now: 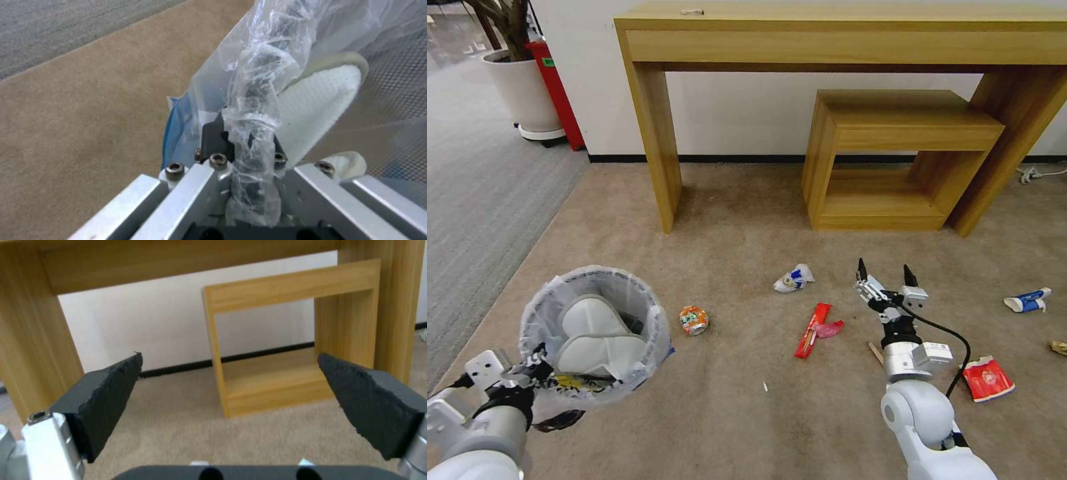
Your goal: Pick up the trash bin and place the garbage on the floor into it.
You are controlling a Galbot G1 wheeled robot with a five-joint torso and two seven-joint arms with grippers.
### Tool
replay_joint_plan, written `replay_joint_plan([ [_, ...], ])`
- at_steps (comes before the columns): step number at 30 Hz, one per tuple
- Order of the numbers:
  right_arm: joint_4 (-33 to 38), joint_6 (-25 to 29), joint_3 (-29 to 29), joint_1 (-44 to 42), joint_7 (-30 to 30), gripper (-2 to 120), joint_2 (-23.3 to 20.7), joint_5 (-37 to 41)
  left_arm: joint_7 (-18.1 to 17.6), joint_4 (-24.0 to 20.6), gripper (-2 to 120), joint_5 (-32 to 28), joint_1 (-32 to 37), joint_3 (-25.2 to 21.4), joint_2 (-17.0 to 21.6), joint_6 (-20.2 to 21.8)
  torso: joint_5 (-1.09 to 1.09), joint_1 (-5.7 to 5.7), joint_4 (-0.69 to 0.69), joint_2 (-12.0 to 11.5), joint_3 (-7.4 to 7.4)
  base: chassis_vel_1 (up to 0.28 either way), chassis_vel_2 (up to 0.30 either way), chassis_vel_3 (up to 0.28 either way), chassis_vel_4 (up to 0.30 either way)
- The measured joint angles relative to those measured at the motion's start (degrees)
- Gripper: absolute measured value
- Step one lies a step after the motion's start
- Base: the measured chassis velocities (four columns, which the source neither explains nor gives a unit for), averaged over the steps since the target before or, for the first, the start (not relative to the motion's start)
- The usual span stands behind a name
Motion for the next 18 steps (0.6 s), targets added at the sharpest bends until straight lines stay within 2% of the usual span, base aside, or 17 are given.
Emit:
replay_joint_plan([
  [12,-1.2,-1.3,-1.8,0.1,0.0,100,0.6,-0.2,0.0,-0.7,1,-0.1,0.4,-0.6,-0.5,0.1,0.0,0.0,0.0,0.0,0.0,0.0,0.0,0.0,0.0],
  [16,-2.5,-4.8,-3.0,1.2,-0.2,100,0.7,0.3,0.0,-0.7,1,0.0,0.6,-0.6,-0.8,0.1,0.0,0.0,0.0,0.0,0.0,0.0,0.0,0.0,0.0],
  [18,-3.8,-9.7,-4.1,2.6,-0.4,100,0.8,1.8,0.0,-0.8,1,0.1,0.7,-0.6,-0.8,0.1,-0.01,0.0,0.0,0.0,0.0,0.0,0.0,0.0,0.0],
])
